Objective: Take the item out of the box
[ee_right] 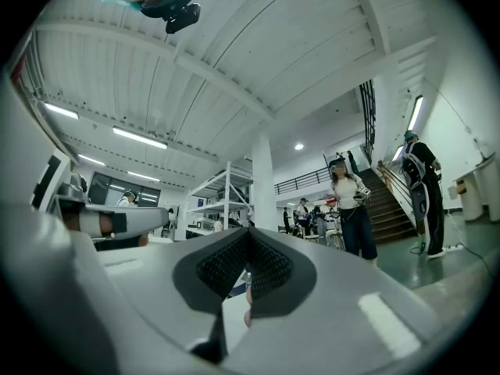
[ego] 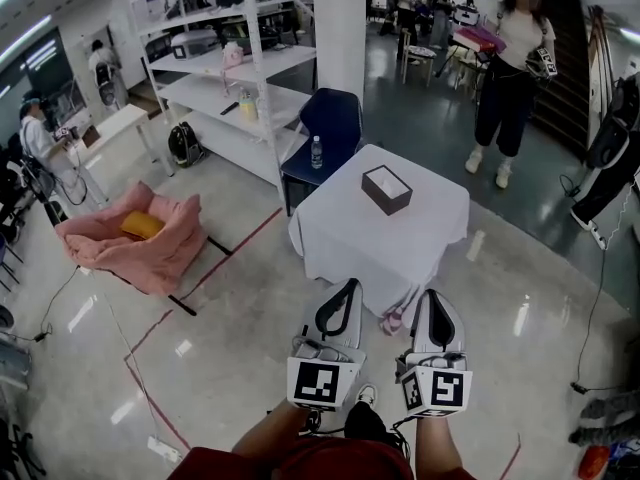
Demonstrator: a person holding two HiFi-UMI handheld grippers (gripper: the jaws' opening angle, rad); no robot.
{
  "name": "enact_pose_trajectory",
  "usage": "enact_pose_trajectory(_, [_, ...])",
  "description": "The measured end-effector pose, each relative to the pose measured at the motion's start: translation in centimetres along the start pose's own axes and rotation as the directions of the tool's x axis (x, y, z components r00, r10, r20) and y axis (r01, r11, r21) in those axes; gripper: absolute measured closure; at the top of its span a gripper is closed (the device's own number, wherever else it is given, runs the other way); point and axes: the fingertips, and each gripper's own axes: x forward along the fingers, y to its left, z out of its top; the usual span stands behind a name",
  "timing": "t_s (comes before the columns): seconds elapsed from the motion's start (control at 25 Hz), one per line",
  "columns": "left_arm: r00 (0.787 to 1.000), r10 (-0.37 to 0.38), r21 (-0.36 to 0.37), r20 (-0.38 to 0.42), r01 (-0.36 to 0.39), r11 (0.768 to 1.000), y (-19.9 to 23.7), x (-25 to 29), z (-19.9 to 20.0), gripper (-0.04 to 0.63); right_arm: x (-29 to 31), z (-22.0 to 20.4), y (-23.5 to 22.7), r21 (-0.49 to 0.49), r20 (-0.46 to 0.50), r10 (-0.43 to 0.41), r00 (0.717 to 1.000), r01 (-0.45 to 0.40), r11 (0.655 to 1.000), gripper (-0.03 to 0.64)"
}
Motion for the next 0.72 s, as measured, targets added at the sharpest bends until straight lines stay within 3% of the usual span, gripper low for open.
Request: enact_pose_trajectory(0.72, [1.0,0.009,-0.014,-0.01,-0.009,1.0,-2.4,15.5,-3.0,0.592,10.3,-0.8,-11.4,0.02,-0.014,0.006,1.0,-0.006,1.0,0.617])
